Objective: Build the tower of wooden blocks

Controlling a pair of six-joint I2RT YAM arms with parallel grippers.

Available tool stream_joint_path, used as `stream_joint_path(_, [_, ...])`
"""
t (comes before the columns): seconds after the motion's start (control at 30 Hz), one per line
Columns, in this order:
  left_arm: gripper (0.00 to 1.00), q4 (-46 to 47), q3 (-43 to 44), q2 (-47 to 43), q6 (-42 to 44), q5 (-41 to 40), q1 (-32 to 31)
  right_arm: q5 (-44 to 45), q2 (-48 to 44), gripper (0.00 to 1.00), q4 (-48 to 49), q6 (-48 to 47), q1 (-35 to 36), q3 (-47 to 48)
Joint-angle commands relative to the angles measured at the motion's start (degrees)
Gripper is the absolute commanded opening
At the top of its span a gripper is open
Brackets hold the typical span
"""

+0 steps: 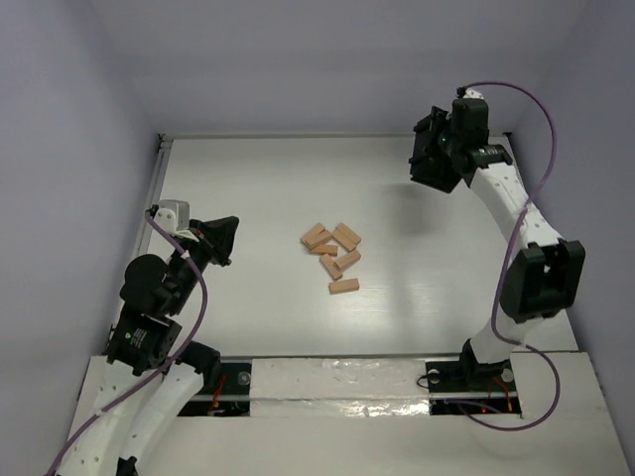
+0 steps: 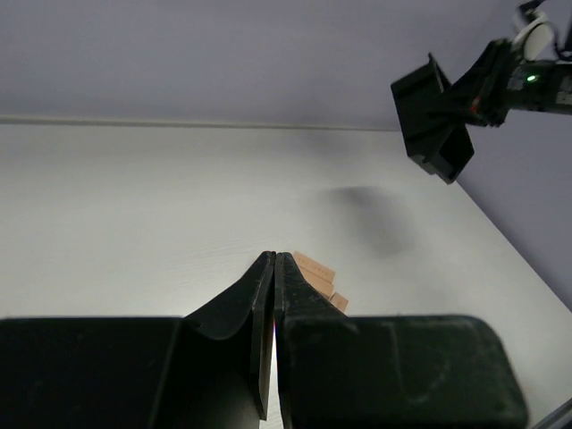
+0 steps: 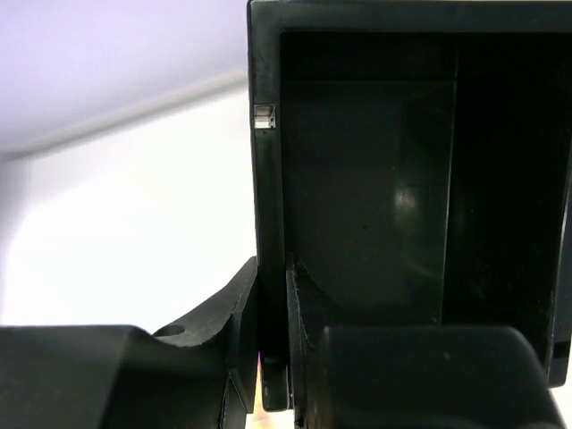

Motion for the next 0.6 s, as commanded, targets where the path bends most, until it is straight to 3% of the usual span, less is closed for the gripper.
stream_joint_path(0.0, [0.01, 0.58, 0.6, -1.77, 0.21, -3.66, -1.01, 15.41, 8.96, 0.0, -12.95, -10.98, -0.01, 8.59])
stream_joint_path(0.1, [0.01, 0.41, 0.69, -2.74, 0.3, -6.03, -2.41, 15.97, 16.79, 0.0, -16.65, -13.36, -2.02, 13.27])
stream_joint_path(0.23, [0.02, 0.32, 0.77, -3.54, 0.39, -6.65, -4.25, 13.77, 18.13, 0.0, -12.27, -14.77, -3.88, 11.36])
stream_joint_path(0.5, [0.03, 0.06, 0.78, -4.07, 0.65, -7.53, -6.46, 18.77, 22.43, 0.0, -11.39, -15.83, -3.88, 11.35])
stream_joint_path(0.57, [0.03, -0.03, 0.77, -4.07, 0.83, -7.62, -7.07, 19.04, 22.69, 0.11, -11.21, -15.39, -3.88, 11.27])
